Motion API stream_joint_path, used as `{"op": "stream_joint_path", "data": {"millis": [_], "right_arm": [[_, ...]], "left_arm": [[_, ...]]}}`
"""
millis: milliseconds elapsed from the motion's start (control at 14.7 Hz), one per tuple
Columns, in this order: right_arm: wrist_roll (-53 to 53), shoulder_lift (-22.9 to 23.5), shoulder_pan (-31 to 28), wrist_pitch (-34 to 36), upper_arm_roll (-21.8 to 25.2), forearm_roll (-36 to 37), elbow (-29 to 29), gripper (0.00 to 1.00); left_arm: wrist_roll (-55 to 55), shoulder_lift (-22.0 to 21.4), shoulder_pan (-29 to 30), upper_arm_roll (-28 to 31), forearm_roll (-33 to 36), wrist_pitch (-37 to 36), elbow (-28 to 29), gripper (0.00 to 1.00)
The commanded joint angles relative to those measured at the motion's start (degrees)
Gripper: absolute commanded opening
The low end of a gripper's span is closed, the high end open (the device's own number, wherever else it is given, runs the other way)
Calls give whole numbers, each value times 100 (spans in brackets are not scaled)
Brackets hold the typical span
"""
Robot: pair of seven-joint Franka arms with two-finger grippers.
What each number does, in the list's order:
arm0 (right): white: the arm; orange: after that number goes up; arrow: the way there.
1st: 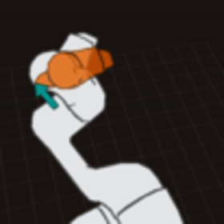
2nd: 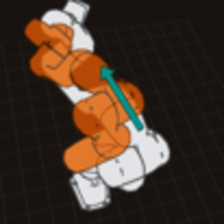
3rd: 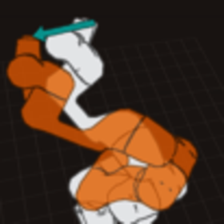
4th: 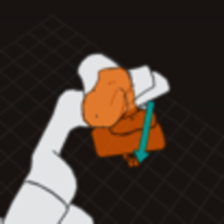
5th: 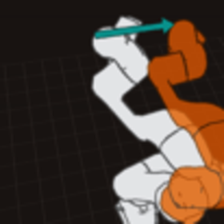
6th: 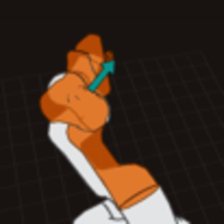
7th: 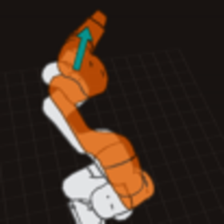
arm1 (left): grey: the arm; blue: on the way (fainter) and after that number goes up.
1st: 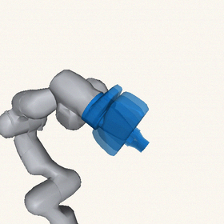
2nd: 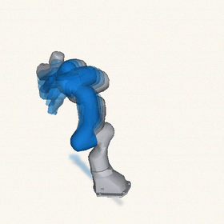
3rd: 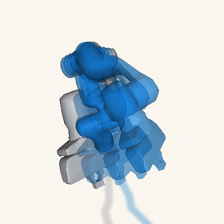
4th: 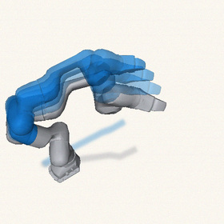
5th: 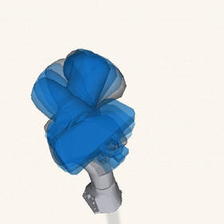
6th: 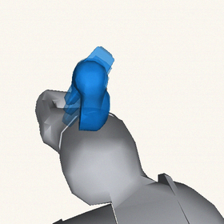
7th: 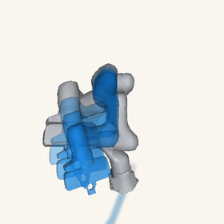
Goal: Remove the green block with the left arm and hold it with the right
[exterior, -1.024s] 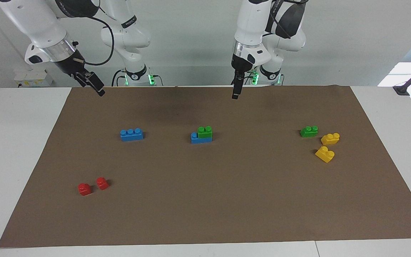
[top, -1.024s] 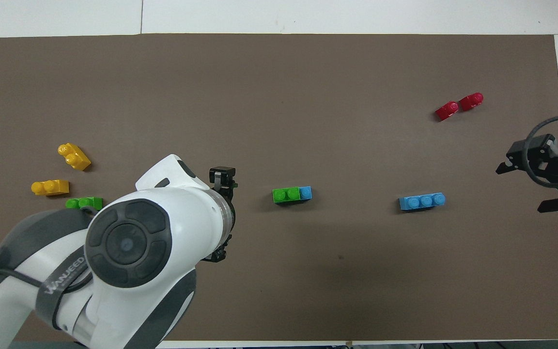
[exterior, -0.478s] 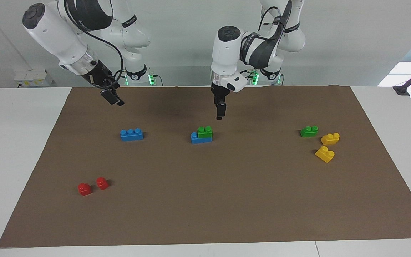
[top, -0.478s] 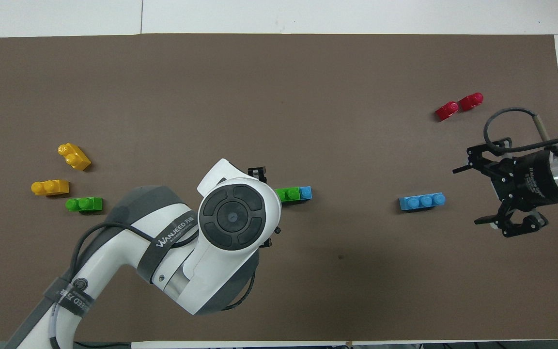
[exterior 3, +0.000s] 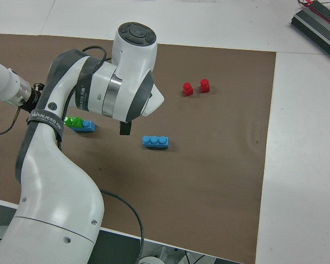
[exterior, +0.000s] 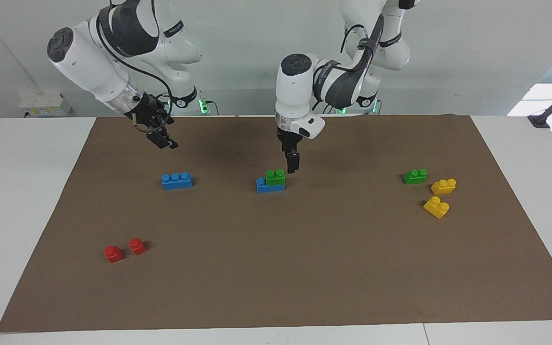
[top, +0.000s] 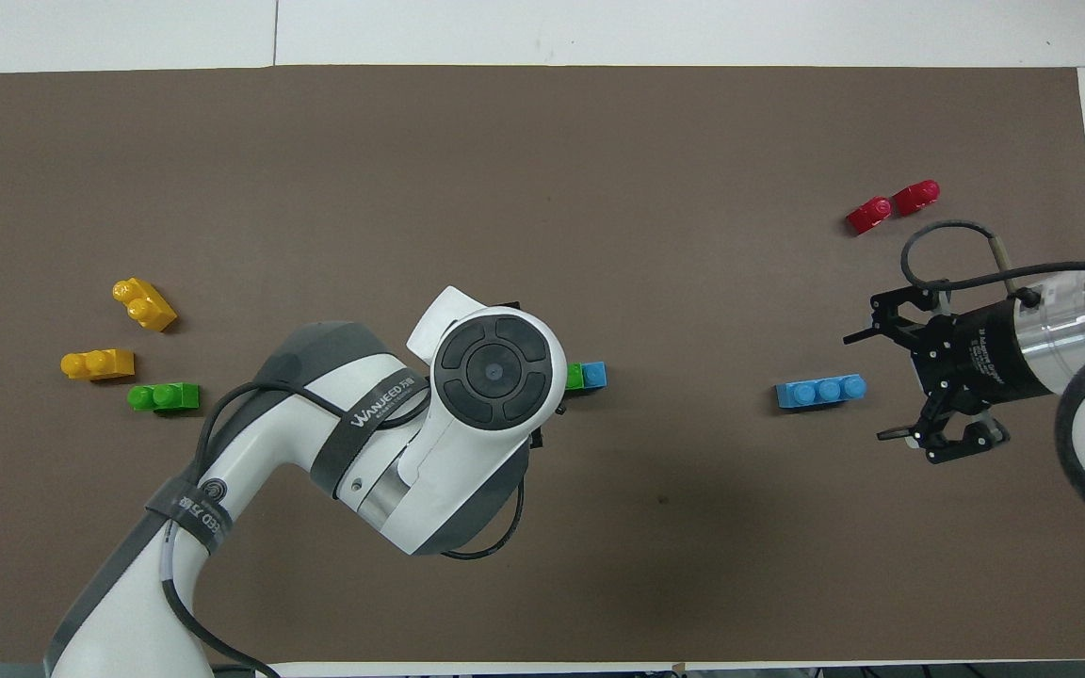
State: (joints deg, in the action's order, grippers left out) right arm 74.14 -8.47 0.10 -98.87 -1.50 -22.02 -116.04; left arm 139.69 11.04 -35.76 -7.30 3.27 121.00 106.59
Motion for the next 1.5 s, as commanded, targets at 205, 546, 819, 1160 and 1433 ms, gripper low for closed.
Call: {"op": "stream_joint_path", "data": {"millis": [205,546,819,1160,1433], "right_arm": [[312,275,341,-502,0,-408,-313,98],[329,583,210,-475,9,-1152,-410,98],[513,698,244,-782,0,-1549,-515,98],[1103,820,780,-2125,0,-1744,-682,98],[524,1216,1105,-2794,0,-1744,-674,99]], "left_arm": [[646,557,-133,62,130,248,-244,100],[814,654,-132,62,121,477,-226,100],[902,733,-255,53,121,539,-130,100],[937,725,-335,53,121,670,-7,100],[911,707,-335,53,121,741,81,100]]}}
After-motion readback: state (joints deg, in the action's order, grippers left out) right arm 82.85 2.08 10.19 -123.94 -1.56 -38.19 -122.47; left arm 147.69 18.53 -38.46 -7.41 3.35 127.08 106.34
